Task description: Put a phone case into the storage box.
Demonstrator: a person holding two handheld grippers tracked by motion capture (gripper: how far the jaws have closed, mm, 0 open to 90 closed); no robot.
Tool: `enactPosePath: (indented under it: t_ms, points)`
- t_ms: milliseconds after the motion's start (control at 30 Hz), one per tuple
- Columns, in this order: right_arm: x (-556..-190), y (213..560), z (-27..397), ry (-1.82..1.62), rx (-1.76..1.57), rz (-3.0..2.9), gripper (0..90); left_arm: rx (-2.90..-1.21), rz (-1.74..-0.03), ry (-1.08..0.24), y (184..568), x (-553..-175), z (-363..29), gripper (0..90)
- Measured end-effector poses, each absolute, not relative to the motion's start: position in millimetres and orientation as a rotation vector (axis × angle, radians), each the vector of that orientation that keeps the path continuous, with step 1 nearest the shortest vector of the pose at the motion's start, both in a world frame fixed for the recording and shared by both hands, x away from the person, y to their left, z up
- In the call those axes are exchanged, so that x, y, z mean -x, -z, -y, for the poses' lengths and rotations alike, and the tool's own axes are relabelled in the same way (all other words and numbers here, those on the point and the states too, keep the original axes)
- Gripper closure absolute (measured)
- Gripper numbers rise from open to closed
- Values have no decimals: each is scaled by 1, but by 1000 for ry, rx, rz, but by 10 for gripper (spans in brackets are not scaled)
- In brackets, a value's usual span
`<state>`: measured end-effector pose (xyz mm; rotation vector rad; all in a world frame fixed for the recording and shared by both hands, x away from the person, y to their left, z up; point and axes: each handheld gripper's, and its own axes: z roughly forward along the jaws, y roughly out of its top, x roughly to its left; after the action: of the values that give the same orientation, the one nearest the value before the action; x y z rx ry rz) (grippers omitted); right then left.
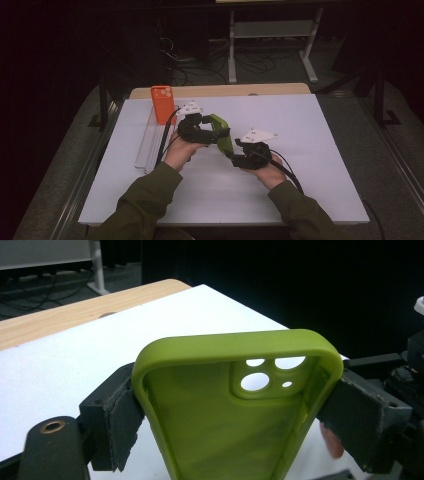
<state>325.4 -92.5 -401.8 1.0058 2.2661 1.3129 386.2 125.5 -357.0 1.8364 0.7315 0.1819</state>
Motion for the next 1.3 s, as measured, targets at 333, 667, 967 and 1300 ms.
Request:
enactPosePath:
  t_ms: [333, 667, 967, 1300]
  points:
    - [-325, 401, 118, -1204, -1036, -2341, 140, -1825, -752, -227, 348, -388, -138, 160]
    - [-312, 410, 146, -1181, -1042, -2361, 5, -1821, -759, -259, 340, -388, -143, 160]
    - [-294, 427, 168, -1175, -1066, -2331, 0, -1804, -759, -292, 328, -390, -151, 160]
    - [-281, 437, 190, -1183, -1071, -2305, 0, -1777, -781, -345, 311, -399, -175, 160]
